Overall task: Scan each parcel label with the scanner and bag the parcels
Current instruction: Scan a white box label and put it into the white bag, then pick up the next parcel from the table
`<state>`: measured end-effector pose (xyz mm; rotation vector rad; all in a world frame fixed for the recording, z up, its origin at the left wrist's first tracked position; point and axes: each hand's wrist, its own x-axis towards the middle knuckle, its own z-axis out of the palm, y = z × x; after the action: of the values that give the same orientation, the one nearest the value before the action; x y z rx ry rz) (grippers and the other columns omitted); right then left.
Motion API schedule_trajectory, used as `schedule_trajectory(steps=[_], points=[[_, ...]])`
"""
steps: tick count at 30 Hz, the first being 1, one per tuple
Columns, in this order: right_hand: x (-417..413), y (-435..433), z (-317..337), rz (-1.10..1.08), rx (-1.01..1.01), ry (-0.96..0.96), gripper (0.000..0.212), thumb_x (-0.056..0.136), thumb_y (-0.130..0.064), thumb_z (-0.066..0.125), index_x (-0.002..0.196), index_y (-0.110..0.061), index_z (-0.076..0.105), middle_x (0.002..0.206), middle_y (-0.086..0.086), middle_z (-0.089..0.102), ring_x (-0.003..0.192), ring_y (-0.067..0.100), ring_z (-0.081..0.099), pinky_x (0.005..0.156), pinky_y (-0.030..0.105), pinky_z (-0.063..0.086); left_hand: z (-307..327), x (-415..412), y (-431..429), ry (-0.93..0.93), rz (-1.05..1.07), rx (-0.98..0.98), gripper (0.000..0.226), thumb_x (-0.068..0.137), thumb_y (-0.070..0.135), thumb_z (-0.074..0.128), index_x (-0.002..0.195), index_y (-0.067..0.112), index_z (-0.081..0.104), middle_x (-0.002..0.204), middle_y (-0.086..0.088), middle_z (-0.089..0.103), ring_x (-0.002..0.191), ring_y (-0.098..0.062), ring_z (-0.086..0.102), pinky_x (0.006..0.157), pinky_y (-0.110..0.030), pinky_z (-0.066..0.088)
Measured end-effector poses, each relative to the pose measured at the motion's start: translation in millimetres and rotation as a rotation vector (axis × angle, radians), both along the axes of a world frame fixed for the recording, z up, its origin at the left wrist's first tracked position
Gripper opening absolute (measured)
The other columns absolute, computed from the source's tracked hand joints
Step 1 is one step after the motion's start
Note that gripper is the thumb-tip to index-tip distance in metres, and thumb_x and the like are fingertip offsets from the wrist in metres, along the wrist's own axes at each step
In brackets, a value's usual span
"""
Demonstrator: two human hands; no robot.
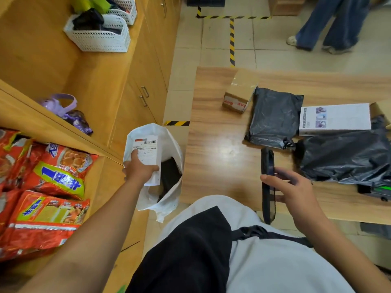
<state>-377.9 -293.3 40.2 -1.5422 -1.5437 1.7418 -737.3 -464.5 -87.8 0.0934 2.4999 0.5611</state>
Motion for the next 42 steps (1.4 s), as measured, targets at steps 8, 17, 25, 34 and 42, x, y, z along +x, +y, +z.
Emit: schedule_trajectory(steps=[8, 17, 25, 34, 42], points=[[-7.7, -29.8, -1.9, -0.114, -0.013, 0.009, 0.028, 0.081, -0.020, 0.082, 0.108, -0.020, 0.074, 0.106, 0.013, 0.067, 0.095, 0.031, 0.068, 0.064, 0.034, 0.057, -20.8, -28.3, 0.3, -0.045, -0.039, -0.025, 0.107, 0.068, 0.038, 0.088, 0.151, 0.032, 0.019, 0.148, -0.019, 0.027, 0.132, -0.042, 0.032, 0.103, -0.053, 0.039], [-6.4, -37.5, 0.2, -0.196, -0.003, -0.016, 0.068, 0.075, -0.030, 0.087, 0.135, -0.011, 0.064, 0.129, 0.018, 0.064, 0.117, 0.036, 0.063, 0.094, 0.058, 0.056, -7.6, -28.0, 44.1, 0.014, -0.085, 0.123, 0.075, 0.088, 0.036, 0.068, 0.151, 0.023, 0.031, 0.149, -0.016, 0.032, 0.134, -0.040, 0.036, 0.105, -0.054, 0.040], [12.4, -50.1, 6.4, -0.278, 0.015, -0.011, 0.035, 0.075, -0.026, 0.088, 0.108, -0.027, 0.076, 0.111, 0.010, 0.068, 0.107, 0.033, 0.067, 0.096, 0.063, 0.054, 18.6, 24.1, 135.2, -0.085, -0.379, 0.438, 0.046, 0.089, 0.025, 0.065, 0.133, 0.022, 0.053, 0.138, -0.006, 0.048, 0.116, -0.022, 0.052, 0.090, -0.036, 0.047], [65.7, -39.8, -4.5, -0.488, -0.024, -0.001, 0.029, 0.074, -0.023, 0.088, 0.102, -0.023, 0.080, 0.097, 0.009, 0.068, 0.101, 0.034, 0.068, 0.093, 0.065, 0.054, 38.0, 87.7, 257.6, 0.013, -0.579, 0.296, 0.070, 0.080, 0.039, 0.076, 0.141, 0.024, 0.045, 0.148, -0.011, 0.035, 0.137, -0.033, 0.032, 0.108, -0.042, 0.033], [97.9, -15.6, -16.1, -0.618, -0.105, 0.096, 0.015, 0.074, -0.016, 0.086, 0.084, -0.026, 0.081, 0.092, 0.011, 0.062, 0.072, 0.019, 0.073, 0.055, 0.034, 0.061, 57.0, 90.6, 351.2, 0.209, -0.563, 0.113, 0.092, 0.067, 0.051, 0.081, 0.143, 0.026, 0.036, 0.144, -0.011, 0.033, 0.134, -0.034, 0.032, 0.108, -0.046, 0.026]])
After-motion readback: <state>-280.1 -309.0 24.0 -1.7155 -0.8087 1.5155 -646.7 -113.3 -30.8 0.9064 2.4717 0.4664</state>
